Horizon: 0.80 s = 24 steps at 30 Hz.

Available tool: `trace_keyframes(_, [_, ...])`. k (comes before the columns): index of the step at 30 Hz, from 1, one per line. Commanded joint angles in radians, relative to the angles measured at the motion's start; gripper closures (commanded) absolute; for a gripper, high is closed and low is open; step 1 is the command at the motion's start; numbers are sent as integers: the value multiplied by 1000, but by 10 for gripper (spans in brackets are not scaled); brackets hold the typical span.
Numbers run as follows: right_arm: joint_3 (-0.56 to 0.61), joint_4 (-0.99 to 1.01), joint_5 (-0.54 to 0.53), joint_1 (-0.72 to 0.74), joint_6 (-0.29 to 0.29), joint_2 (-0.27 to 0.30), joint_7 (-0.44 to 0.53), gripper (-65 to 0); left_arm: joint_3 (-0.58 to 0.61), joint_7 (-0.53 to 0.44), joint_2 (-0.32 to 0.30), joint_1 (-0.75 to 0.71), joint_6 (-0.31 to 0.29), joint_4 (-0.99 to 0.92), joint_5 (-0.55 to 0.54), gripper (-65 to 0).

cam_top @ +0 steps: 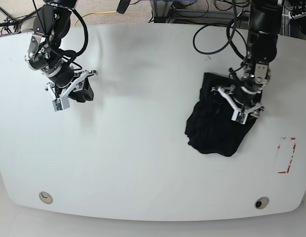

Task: Fold the T-shirt properly
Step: 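Carry the folded shirt with the left gripper to the table corner and release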

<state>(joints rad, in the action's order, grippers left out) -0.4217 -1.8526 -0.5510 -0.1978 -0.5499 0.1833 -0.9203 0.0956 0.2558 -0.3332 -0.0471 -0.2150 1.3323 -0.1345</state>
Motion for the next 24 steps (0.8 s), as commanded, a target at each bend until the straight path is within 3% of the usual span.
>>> trace_keyframes(1, [-24, -2, -14, 11, -3, 15, 23, -152, -78, 153, -68, -35, -31, 5, 71, -518])
trace_keyframes(5, [-27, 1, -14, 7, -3, 15, 23, -152, -251, 185, -145, -90, -157, 16, 72, -518])
trace_keyframes(8, [-27, 5, -14, 8, -3, 15, 23, -152, -357, 185, -185, -106, -214, 0, 75, -518])
trace_keyframes(14, [-29, -14, -19, -6, -6, 9, 25, -152, -449, 182, -312, -101, -235, -109, 71, -518])
trace_keyframes(22, [-29, -15, -21, -19, -6, 8, 28, -152, -527, 182, -366, -96, -240, -141, 68, -518])
trace_keyframes(24, [-29, -15, -21, -21, -6, 8, 28, -152, -541, 187, -370, -61, -283, -115, 68, -518])
